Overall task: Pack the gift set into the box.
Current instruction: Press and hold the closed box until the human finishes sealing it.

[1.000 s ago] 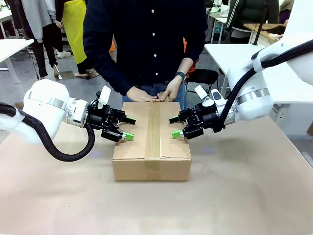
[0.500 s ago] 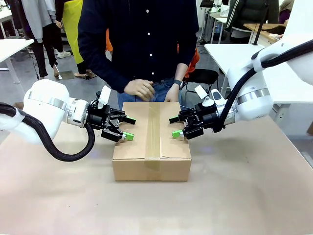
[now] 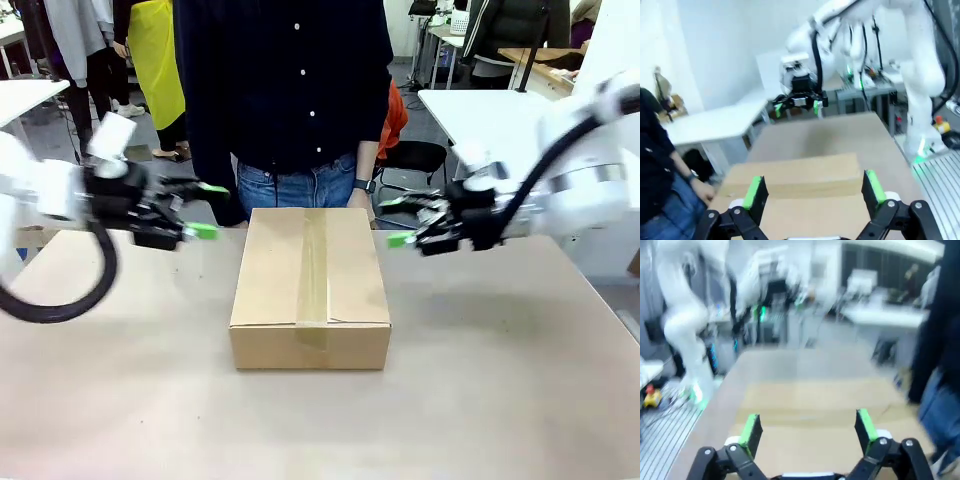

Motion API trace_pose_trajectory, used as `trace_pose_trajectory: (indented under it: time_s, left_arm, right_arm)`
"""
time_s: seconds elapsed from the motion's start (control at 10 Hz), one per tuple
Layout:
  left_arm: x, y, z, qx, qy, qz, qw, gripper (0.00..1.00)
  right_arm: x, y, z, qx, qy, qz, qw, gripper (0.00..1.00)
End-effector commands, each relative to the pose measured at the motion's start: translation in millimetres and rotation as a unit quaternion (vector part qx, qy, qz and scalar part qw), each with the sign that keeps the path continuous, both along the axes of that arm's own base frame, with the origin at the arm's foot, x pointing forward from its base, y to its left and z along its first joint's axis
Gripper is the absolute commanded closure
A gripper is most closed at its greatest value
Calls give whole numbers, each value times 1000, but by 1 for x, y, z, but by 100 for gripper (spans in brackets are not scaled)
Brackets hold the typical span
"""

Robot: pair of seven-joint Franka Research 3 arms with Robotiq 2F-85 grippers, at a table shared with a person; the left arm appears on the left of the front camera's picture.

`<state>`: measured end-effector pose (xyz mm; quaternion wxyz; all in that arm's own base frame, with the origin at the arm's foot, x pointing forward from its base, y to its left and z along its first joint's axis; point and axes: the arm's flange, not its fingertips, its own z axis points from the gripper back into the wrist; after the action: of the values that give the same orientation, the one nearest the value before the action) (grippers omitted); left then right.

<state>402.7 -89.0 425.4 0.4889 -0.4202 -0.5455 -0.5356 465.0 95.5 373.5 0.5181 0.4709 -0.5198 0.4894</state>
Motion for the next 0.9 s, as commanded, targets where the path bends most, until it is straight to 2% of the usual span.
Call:
trace_pose_trajectory:
  time_s: [0.0, 0.1, 0.2, 0.3, 0.8]
  left_arm:
    - [-26, 60, -25, -76, -15, 56, 995, 0]
    - [-34, 85, -43, -91, -19, 69, 993, 0]
    - [-37, 106, -61, -108, 26, 122, 986, 0]
    - [-24, 75, -6, -69, -11, 58, 996, 0]
    - [-24, 75, -6, -69, -11, 58, 996, 0]
  right_arm:
    - [-29, -79, -11, 127, -42, -106, 985, 0]
    - [-39, -111, -23, 161, -55, -164, 972, 0]
    - [-44, -131, -37, 187, -51, -200, 961, 0]
    - [-31, -98, 5, 118, -23, -117, 986, 0]
    - [-31, -98, 5, 118, -23, -117, 986, 0]
